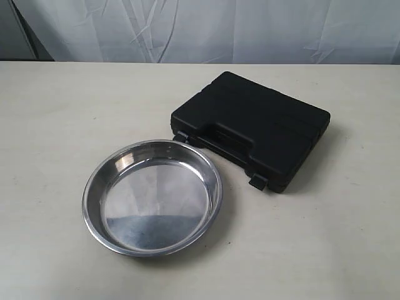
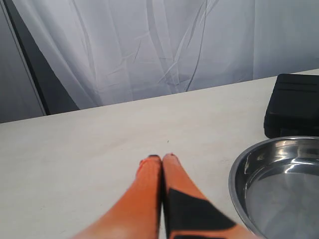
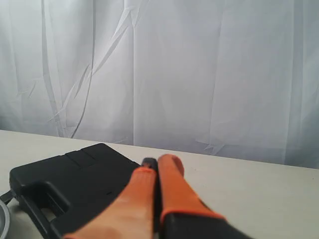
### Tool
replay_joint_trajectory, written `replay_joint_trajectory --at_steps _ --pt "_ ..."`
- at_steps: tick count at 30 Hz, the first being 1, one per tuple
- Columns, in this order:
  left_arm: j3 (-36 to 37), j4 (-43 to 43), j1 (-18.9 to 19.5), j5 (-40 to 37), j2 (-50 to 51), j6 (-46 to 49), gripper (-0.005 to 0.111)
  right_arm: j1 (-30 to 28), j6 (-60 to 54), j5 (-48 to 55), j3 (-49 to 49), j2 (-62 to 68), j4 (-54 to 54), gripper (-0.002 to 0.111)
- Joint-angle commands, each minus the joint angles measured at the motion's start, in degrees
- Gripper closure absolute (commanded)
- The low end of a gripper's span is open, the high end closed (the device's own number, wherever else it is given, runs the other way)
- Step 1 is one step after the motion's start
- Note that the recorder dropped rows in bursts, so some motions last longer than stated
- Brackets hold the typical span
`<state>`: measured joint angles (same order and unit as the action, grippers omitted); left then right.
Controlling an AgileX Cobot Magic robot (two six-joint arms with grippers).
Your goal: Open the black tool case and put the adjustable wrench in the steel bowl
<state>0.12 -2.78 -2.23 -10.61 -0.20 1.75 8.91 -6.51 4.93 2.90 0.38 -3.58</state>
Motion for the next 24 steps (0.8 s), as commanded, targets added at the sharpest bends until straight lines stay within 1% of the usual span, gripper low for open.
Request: replay_joint_trajectory --at_steps 1,6,13,15,17,20,22,24 --pt "-0.1 0.1 -0.2 0.3 0.2 0.0 0.106 -0.3 0.0 -0.3 -0.2 -0.4 0.1 0.108" --pt "-0.1 0.1 -0.2 0.3 0.2 0.0 0.106 -0.3 -0.2 -1.0 -0.2 -0.4 0.4 0.108" --pt "-0.1 0.1 -0.2 0.2 0.2 0.0 0.106 -0.3 -0.4 -15.5 -0.2 -0.4 1.6 0.108" --pt "-0.1 0.1 -0.2 0.3 0.2 0.0 0.106 -0.3 1.1 -18.6 -0.2 -0.4 0.4 0.108" --pt "-0.1 0.1 -0.2 0.3 0.2 0.0 0.106 -0.3 8.7 -21.6 -0.2 -0.4 -4.4 0.108" --pt "-0.1 0.1 -0.2 0.3 0.2 0.0 0.106 -0.3 26.5 -23.6 -0.2 -0.4 -15.0 0.108" --pt "-0.1 0.1 -0.2 0.3 0.2 0.0 0.106 -0.3 33.7 -24.2 -0.2 -0.4 -18.8 0.108" --pt "-0.1 0.1 -0.2 0.3 0.2 0.0 0.106 -0.3 37.5 -25.1 -0.2 -0.4 -18.8 0.108"
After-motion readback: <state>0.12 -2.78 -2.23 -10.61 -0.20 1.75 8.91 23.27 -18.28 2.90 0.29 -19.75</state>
